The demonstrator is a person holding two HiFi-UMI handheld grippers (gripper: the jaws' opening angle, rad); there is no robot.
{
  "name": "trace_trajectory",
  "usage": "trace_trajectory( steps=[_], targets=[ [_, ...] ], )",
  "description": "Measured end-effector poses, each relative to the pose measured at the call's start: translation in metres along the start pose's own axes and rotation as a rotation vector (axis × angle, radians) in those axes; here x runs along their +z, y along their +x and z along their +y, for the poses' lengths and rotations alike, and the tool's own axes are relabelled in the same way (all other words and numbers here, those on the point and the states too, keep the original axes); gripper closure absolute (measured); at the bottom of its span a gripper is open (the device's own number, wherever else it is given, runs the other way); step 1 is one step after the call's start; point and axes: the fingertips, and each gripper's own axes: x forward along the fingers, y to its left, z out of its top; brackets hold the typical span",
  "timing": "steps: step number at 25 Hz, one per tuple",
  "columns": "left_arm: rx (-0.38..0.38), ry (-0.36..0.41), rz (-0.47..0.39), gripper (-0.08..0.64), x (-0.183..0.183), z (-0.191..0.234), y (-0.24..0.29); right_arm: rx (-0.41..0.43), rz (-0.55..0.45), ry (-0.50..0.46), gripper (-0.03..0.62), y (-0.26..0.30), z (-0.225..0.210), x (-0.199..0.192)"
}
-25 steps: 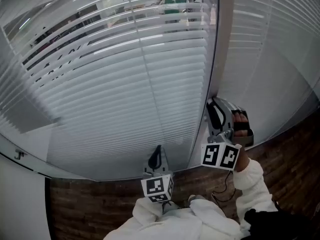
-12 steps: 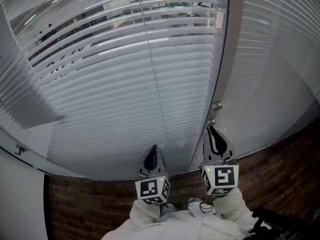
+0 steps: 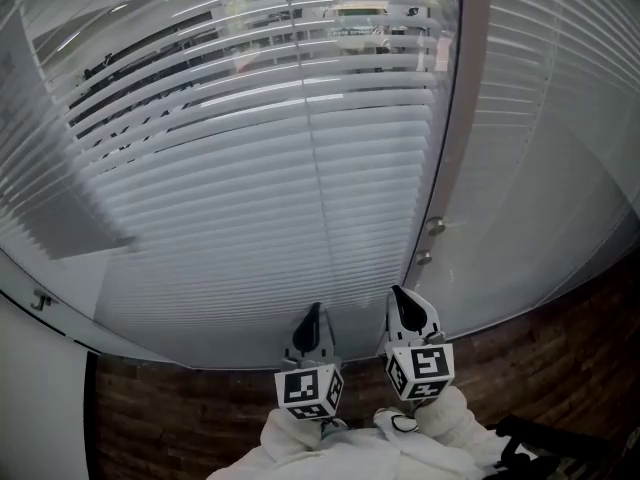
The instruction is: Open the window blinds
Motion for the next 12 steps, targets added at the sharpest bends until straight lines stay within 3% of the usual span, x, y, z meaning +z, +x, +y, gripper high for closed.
trace_trajectory(
  steps=[12],
  targets=[
    [0.024, -0.006, 0.008, 0.561, -0.0019, 0.0042, -0.0003, 0.019, 0.021, -0.008, 0.581, 0.0035, 0.0039, -0.0066]
  ],
)
